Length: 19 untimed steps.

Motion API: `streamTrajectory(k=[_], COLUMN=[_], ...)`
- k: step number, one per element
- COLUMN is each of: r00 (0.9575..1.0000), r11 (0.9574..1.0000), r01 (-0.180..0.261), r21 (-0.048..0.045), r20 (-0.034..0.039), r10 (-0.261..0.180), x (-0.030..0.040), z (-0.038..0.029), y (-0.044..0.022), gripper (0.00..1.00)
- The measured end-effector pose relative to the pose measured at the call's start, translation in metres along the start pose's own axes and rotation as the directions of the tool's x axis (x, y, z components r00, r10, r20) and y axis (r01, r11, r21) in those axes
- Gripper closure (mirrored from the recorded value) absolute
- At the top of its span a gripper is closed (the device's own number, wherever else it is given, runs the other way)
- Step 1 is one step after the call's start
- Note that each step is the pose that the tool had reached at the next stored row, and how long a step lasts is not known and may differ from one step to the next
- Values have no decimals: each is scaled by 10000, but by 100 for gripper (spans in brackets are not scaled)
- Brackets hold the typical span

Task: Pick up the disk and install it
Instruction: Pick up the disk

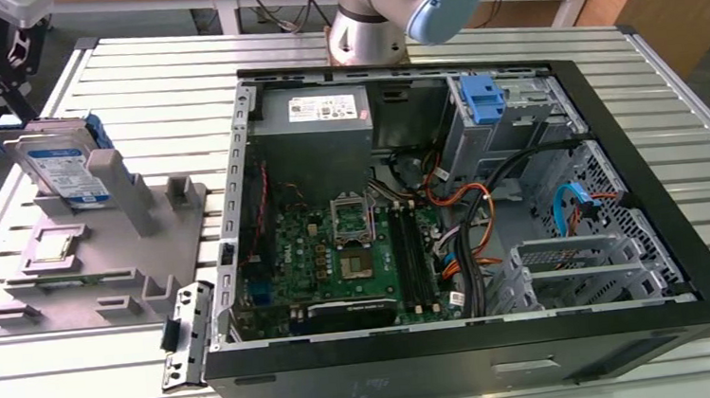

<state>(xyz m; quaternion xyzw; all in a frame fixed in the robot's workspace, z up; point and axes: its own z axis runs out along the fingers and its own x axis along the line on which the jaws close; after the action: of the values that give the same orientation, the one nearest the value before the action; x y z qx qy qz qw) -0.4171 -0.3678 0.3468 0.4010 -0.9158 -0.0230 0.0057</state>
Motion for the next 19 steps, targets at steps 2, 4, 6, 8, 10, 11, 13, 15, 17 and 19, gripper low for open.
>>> streamTrajectory(k=[2, 4, 6, 8, 10, 11, 13, 15, 17, 19], r00=[9994, 9974, 9944, 9909, 9869, 9850, 9809, 9771, 9734, 9701], r11=[9994, 9974, 9945, 9909, 9870, 9850, 9810, 9771, 9735, 9702], r01=[359, 717, 1051, 1344, 1609, 1725, 1942, 2125, 2288, 2424], r21=[-4, -8, -12, -16, -20, -21, -25, -28, -31, -34], r20=[-18, -34, -50, -64, -76, -81, -91, -99, -107, -113], r10=[-359, -717, -1051, -1344, -1609, -1725, -1942, -2126, -2288, -2424], x=[0, 0, 0, 0, 0, 0, 0, 0, 0, 0], z=[-1, 0, 0, 0, 0, 0, 0, 0, 0, 0], y=[0, 0, 0, 0, 0, 0, 0, 0, 0, 0], gripper=[90, 90, 90, 90, 90, 90, 90, 90, 90, 90])
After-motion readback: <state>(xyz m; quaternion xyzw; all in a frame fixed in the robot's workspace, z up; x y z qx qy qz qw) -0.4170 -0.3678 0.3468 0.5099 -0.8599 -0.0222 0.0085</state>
